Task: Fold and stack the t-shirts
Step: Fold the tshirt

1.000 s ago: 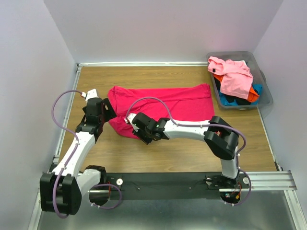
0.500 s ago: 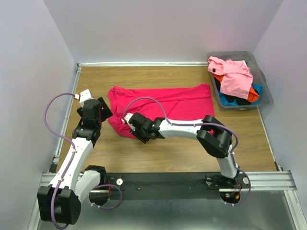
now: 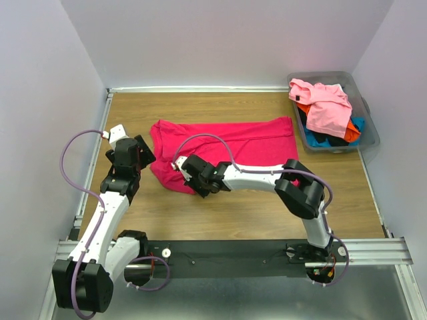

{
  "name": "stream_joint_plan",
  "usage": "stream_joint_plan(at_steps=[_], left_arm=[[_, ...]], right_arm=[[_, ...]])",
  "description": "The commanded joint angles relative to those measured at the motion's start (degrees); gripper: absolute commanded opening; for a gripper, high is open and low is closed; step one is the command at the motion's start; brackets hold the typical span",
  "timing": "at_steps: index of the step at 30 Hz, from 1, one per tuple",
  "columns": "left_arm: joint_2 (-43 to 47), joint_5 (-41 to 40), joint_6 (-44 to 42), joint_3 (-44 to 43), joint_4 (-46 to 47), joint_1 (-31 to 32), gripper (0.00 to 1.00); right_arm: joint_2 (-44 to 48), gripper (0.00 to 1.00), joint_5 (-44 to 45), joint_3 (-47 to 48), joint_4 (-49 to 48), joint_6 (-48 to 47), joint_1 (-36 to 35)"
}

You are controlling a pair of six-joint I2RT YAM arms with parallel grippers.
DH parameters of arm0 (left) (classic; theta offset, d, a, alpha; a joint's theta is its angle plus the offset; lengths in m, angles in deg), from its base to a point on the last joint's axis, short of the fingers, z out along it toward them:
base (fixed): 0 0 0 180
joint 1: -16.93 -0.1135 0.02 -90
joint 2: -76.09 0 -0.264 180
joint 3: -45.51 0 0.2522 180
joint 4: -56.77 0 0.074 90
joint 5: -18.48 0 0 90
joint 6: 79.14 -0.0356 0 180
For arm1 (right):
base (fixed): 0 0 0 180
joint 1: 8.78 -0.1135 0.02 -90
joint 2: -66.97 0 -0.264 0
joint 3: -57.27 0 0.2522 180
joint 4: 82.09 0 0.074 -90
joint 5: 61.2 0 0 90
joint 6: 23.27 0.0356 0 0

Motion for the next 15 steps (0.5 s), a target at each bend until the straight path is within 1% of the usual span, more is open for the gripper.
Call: stream_joint_plan(at_steps=[1,4,5,7,8,10,15], left_arm=[[1.03,-2.09,0.79,0.56,0.39,-0.37,0.84],[0.94,-1.83,0.79,0.73,0.56,-0.37,0.84],[0.94,-1.91,0.79,0.65,0.56,-0.37,0.84],[0.86,-1.74,0.7,0.73,0.65,-0.46,0.84],[0.77,-1.74,0.7,0.73,0.65,-0.46,0.84],[0.59,-1.56,0.61,0.82,0.83,-0.46,0.84],[0.42,-1.21,0.61,0.91,1.0,-0.81,0.84]], right_arm=[[2.38,0.01,-7.84,-1.82,1.13,3.35,-0.08],[2.64,0.01,-11.45,-2.44,1.83,3.97,-0.16],[2.47,0.01,-14.24,-1.83,2.88,4.06,-0.25],[1.5,0.01,-17.15,-0.51,4.55,4.06,-0.78],[0.98,0.0,-20.13,1.41,6.73,3.8,-1.04],[-0.42,0.01,-22.78,3.09,9.81,3.62,-2.18],[-0.96,0.0,-25.42,7.57,13.61,2.74,-2.8]])
